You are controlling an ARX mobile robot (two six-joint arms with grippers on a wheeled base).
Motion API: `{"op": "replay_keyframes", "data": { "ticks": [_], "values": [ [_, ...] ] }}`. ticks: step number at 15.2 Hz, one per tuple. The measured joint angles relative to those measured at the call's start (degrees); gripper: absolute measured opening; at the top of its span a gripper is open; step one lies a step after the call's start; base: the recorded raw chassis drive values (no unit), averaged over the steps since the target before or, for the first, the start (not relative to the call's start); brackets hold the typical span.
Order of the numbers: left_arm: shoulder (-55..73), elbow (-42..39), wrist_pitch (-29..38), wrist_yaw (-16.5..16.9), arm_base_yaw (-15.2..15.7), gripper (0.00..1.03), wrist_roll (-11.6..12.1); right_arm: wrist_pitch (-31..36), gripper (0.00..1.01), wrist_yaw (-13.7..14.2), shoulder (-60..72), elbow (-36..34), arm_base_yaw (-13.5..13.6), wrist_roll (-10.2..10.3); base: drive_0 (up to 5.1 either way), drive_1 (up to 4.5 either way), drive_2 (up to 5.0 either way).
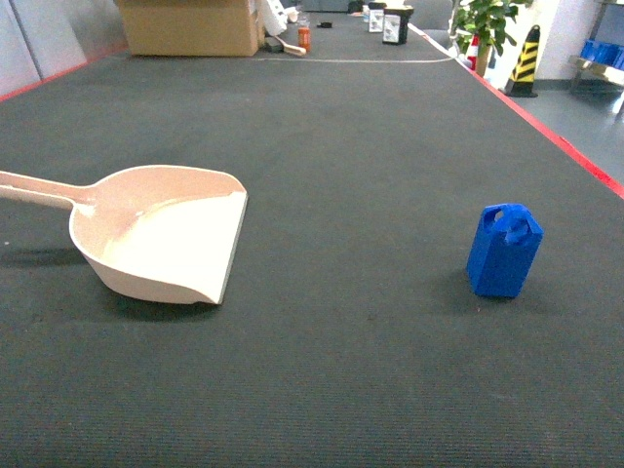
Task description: Place part in tray to right shelf
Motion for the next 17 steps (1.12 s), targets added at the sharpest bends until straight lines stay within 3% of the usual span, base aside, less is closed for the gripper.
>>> {"op": "replay_keyframes", "data": {
  "ticks": [17],
  "values": [
    [0.0, 0.0, 0.0, 0.0, 0.0, 0.98, -0.02, 0.0, 0.98, -0.02, 0.0, 0.0, 0.0, 0.0, 0.0, 0.0, 0.0]
  ]
}}
